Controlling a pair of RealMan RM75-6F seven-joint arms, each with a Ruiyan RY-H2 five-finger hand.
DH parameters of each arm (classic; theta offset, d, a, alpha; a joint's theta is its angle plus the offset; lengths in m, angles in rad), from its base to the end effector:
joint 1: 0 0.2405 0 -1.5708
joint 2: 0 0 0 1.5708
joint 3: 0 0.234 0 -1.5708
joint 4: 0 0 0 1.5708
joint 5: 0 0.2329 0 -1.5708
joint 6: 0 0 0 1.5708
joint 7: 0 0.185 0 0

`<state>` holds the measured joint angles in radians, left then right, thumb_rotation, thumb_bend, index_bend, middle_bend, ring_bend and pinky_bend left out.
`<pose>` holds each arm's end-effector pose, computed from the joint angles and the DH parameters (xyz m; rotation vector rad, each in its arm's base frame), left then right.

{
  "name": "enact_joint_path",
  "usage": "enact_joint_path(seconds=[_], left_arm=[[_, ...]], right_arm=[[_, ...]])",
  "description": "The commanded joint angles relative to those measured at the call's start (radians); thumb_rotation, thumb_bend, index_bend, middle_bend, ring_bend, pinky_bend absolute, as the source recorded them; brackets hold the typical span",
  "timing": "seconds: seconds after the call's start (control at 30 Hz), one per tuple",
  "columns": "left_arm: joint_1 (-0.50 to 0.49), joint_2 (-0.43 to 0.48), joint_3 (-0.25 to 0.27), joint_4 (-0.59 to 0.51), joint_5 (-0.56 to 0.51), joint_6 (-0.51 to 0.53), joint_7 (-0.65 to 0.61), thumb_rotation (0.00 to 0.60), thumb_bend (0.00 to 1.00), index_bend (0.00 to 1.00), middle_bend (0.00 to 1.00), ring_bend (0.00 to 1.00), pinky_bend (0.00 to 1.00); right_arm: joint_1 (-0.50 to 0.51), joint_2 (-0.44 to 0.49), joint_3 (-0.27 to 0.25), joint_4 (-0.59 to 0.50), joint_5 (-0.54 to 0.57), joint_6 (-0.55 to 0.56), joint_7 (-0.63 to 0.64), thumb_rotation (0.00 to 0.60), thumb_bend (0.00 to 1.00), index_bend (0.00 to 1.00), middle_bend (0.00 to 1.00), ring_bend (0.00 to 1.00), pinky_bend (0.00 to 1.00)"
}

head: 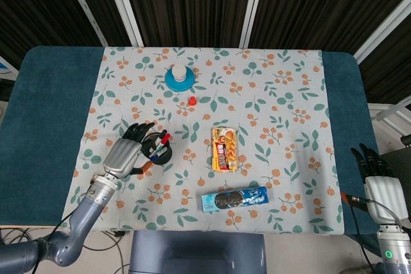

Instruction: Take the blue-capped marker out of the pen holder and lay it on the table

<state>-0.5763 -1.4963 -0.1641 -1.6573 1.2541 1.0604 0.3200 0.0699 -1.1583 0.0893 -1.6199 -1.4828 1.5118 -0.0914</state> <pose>-0.1212 0.3228 -0.0366 -1.8212 -1.0135 -1.0458 -0.2942 -0.2261 0.1281 1.3394 -0.8415 0.8949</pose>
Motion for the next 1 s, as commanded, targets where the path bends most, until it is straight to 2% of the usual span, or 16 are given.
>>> enact_joint_path(seconds=[0.03, 0.2, 0.37, 1.0], left_arm=[[-0.005, -0.008, 0.005, 0.01, 0.0, 0.001, 0.002, 0.6, 0.3, 0.43, 0.04, 0.0, 0.0], [-0.014, -0.019, 0.004, 0.026, 0.002, 0.005, 0.002, 0.6, 0.3, 0.45, 0.04, 0.0, 0.0], [-0.022, -0.029, 0.007, 0.041, 0.001, 0.003, -0.001, 0.6, 0.35, 0.47, 0.05, 0.0, 0.0], [-0.04, -0.048, 0.016, 0.056, -0.006, 0.01, 0.007, 0.6, 0.35, 0.48, 0.05, 0.0, 0.0]], right_arm=[[0.0, 0.001, 0.0, 0.001, -0.001, 0.0, 0.002, 0.6, 0.1, 0.1, 0.01, 0.07, 0.17], [0.0, 0.001, -0.001, 0.001, -0.001, -0.001, 0.005, 0.6, 0.1, 0.1, 0.01, 0.07, 0.17], [0.0, 0.002, -0.001, 0.002, 0.001, -0.003, 0.007, 0.6, 0.1, 0.1, 0.01, 0.07, 0.17], [0.0, 0.004, 0.0, -0.001, 0.003, -0.006, 0.012, 0.6, 0.1, 0.1, 0.01, 0.07, 0.17]])
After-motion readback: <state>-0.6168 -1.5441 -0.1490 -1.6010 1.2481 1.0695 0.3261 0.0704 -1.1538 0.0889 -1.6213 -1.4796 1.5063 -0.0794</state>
